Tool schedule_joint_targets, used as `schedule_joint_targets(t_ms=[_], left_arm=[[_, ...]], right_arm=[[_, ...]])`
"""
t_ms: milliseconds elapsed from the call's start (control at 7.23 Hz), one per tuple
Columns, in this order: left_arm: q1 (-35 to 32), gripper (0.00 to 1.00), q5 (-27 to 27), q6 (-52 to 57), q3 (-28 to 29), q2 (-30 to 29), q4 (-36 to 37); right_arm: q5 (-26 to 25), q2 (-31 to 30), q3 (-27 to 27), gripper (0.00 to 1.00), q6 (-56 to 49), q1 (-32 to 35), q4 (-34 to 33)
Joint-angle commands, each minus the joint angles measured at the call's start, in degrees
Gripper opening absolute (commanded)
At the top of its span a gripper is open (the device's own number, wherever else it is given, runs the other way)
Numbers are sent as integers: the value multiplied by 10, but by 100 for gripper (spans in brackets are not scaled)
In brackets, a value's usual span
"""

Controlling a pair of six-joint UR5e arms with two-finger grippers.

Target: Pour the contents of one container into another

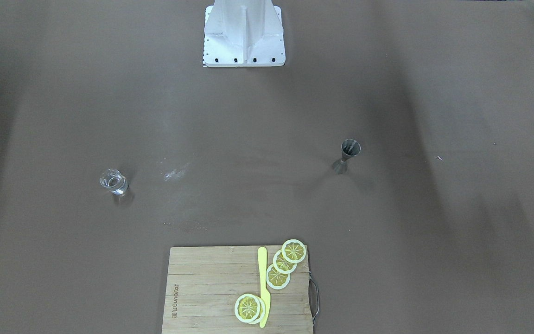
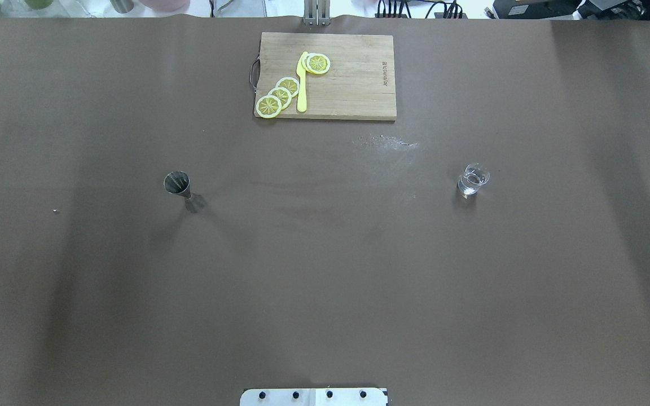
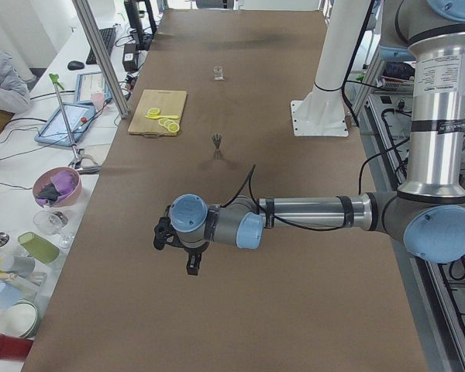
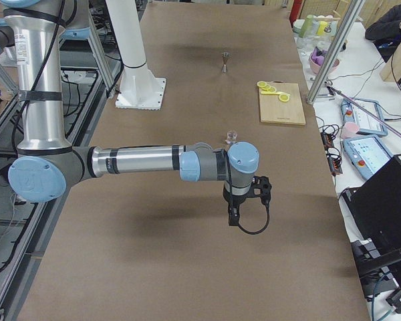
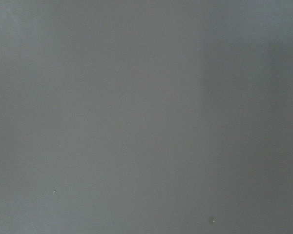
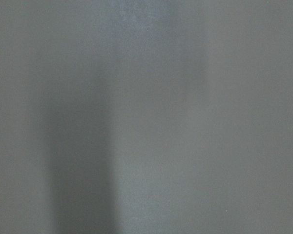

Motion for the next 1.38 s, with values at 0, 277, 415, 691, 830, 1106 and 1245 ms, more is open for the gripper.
schedule_joint_targets(t_ms=[0, 277, 415, 691, 830, 1106, 1245], left_arm=[[58, 98, -62, 0, -16, 2, -52], [79, 98, -48, -4, -14, 31, -126], [82, 98, -40, -7, -18, 25, -133], [81, 98, -47, -13, -19, 27, -130], [81, 98, -47, -40, -20, 27, -131], [79, 98, -47, -47, -25, 33, -133], [81, 98, -47, -47, -27, 65, -135]], right_arm=[[-2, 1, 11, 100, -1, 0, 2], [22, -1, 17, 100, 1, 0, 47], [36, -8, -1, 100, 1, -2, 127], [79, 0, -5, 100, 0, -33, 221], [75, 9, -14, 100, -1, -80, 298], [72, 40, -68, 100, 0, -95, 348], [70, 45, -78, 100, -1, -109, 380]])
